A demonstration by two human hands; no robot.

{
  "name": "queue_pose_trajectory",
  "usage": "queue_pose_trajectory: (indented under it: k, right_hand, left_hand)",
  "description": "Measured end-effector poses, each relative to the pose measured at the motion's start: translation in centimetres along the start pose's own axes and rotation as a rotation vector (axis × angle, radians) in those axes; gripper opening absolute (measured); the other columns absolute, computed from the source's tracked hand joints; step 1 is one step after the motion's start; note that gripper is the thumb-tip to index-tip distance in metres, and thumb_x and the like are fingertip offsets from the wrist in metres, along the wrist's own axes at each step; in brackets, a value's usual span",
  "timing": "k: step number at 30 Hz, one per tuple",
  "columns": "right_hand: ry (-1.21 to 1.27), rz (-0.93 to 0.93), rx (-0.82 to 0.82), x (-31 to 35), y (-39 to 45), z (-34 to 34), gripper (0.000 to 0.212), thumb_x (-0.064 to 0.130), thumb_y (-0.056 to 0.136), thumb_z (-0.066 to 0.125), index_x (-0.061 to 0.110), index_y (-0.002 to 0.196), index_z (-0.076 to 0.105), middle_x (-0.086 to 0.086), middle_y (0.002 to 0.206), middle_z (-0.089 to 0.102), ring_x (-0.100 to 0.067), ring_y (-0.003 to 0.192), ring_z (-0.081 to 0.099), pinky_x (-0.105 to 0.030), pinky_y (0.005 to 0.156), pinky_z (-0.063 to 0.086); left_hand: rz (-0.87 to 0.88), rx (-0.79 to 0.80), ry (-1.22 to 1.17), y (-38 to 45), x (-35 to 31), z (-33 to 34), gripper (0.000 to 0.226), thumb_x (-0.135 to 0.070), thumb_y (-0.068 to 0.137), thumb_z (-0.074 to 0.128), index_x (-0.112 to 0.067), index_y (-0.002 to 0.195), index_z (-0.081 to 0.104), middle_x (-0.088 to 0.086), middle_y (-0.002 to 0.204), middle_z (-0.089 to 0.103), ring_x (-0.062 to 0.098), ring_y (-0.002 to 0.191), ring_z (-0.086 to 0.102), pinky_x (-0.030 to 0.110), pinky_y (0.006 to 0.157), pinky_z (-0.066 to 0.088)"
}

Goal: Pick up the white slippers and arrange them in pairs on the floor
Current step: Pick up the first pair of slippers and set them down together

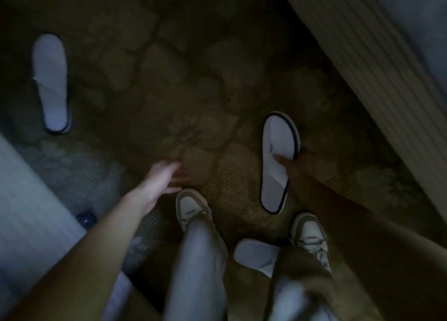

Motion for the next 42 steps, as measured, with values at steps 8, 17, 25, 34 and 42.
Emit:
queue_pose_trajectory:
  k: [8, 17, 25, 34, 42]
  right_hand:
    - [0.202, -0.038, 0.327, 16.5, -14.6, 1.3, 0.072, 0.047, 0.067, 0.082, 0.009, 0.124, 0.06, -0.011, 0.116, 0.069, -0.029, 0.102, 0.068, -0.046, 0.089, 0.058]
    - [0.098, -0.206, 0.444, 34.0, -19.2, 6.8, 0.045, 0.04, 0.083, 0.071, 0.015, 0.118, 0.055, -0.008, 0.111, 0.064, -0.024, 0.097, 0.064, -0.036, 0.076, 0.057]
    - [0.001, -0.285, 0.469, 44.5, -13.7, 13.3, 0.053, 0.048, 0.087, 0.063, 0.014, 0.127, 0.056, -0.004, 0.11, 0.062, -0.026, 0.103, 0.06, -0.038, 0.088, 0.048]
    - [-0.009, -0.358, 0.48, 47.3, -4.9, 22.5, 0.07, 0.068, 0.072, 0.065, 0.02, 0.123, 0.065, 0.0, 0.117, 0.069, -0.02, 0.104, 0.066, -0.043, 0.097, 0.052]
    - [0.033, -0.346, 0.527, 46.2, -3.8, 28.5, 0.048, 0.039, 0.093, 0.058, 0.013, 0.133, 0.058, -0.002, 0.122, 0.065, -0.015, 0.104, 0.063, -0.032, 0.092, 0.053]
  left_hand:
    - [0.047, -0.188, -0.146, -9.1, -2.6, -11.4, 0.027, -0.04, 0.089, 0.06, -0.021, 0.109, 0.06, 0.001, 0.118, 0.063, 0.022, 0.115, 0.06, 0.034, 0.081, 0.049]
    - [0.18, -0.444, -0.338, -9.9, -8.8, -27.6, 0.055, -0.052, 0.087, 0.057, -0.016, 0.129, 0.053, 0.005, 0.128, 0.057, 0.021, 0.117, 0.055, 0.044, 0.103, 0.044]
    - [0.134, -0.644, -0.423, 0.4, -13.4, -36.5, 0.044, -0.044, 0.083, 0.068, -0.01, 0.111, 0.06, 0.013, 0.114, 0.066, 0.03, 0.112, 0.062, 0.044, 0.093, 0.05]
    - [0.111, -0.674, -0.287, 15.6, -13.1, -40.2, 0.093, -0.051, 0.07, 0.076, -0.018, 0.146, 0.034, 0.007, 0.149, 0.039, 0.03, 0.134, 0.041, 0.045, 0.102, 0.042]
    - [0.067, -0.782, -0.045, 21.7, -10.4, -36.1, 0.102, -0.037, 0.067, 0.083, -0.01, 0.15, 0.03, 0.015, 0.158, 0.024, 0.035, 0.144, 0.028, 0.048, 0.113, 0.031]
Point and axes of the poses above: each hand's wrist, its own y-axis towards the middle knuckle, its own z-axis out of the palm, x = y × z, the point moved 1 cm from there along y, towards the middle knuckle
